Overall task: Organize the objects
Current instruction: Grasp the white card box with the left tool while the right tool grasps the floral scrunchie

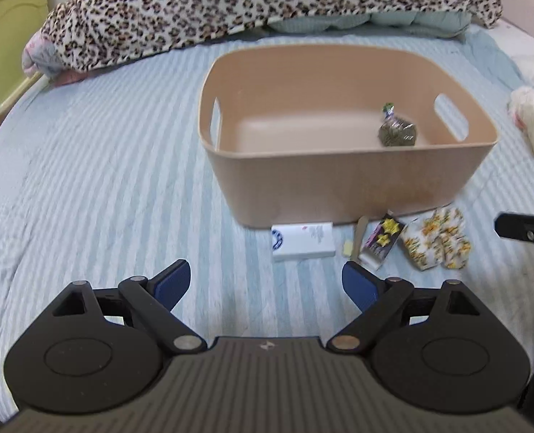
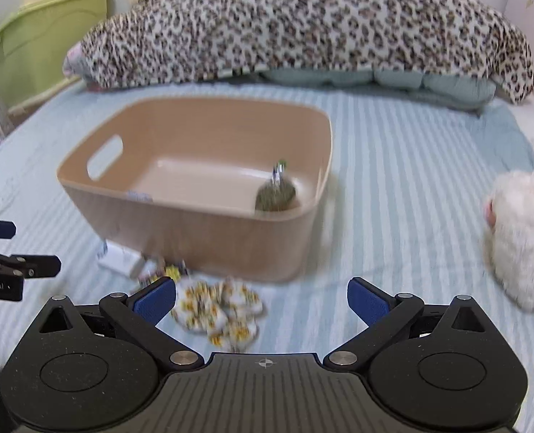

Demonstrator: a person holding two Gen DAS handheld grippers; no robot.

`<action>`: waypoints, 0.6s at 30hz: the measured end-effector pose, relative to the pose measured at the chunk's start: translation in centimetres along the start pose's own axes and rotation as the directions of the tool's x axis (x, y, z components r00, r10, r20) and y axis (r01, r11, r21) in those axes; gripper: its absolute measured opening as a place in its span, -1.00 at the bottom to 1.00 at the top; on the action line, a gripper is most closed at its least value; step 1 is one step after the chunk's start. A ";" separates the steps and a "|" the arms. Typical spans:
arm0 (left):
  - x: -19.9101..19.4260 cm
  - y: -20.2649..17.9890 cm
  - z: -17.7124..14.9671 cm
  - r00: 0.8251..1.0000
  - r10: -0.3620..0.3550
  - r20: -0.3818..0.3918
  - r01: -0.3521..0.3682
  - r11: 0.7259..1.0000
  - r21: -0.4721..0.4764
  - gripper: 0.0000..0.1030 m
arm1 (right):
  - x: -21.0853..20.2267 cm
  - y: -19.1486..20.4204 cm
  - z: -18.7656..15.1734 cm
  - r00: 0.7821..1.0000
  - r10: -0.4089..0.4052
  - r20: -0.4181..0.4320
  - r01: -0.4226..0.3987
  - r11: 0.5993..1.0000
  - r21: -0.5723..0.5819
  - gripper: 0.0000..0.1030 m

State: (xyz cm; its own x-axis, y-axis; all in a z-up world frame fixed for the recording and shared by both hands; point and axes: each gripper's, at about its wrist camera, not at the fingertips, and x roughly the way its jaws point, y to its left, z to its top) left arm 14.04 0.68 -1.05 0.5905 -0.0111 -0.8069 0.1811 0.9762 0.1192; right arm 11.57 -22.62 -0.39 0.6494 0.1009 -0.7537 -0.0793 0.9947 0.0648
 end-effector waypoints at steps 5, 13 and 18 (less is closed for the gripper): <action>2.3 0.3 -0.7 0.999 0.009 -0.045 -0.010 0.999 -0.032 0.77 | 1.8 0.3 -1.6 0.997 0.004 -0.072 -0.005 1.000 -0.008 1.00; 5.3 0.2 -0.8 0.997 -0.037 -0.066 0.033 0.997 -0.063 0.77 | 4.9 0.8 -2.7 0.991 0.006 -0.137 -0.008 1.000 -0.015 1.00; 7.2 0.3 -0.3 0.996 -0.067 -0.065 0.059 0.992 -0.115 0.78 | 6.8 0.7 -2.9 0.987 0.003 -0.161 -0.004 1.000 -0.005 1.00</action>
State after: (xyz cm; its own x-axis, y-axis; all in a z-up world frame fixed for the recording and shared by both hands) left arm 18.12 0.93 -7.01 0.5250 -0.0620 -0.8488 0.1240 0.9923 0.0043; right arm 13.73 -21.26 -7.33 0.5185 0.1000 -0.8492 -0.0854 0.9942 0.0649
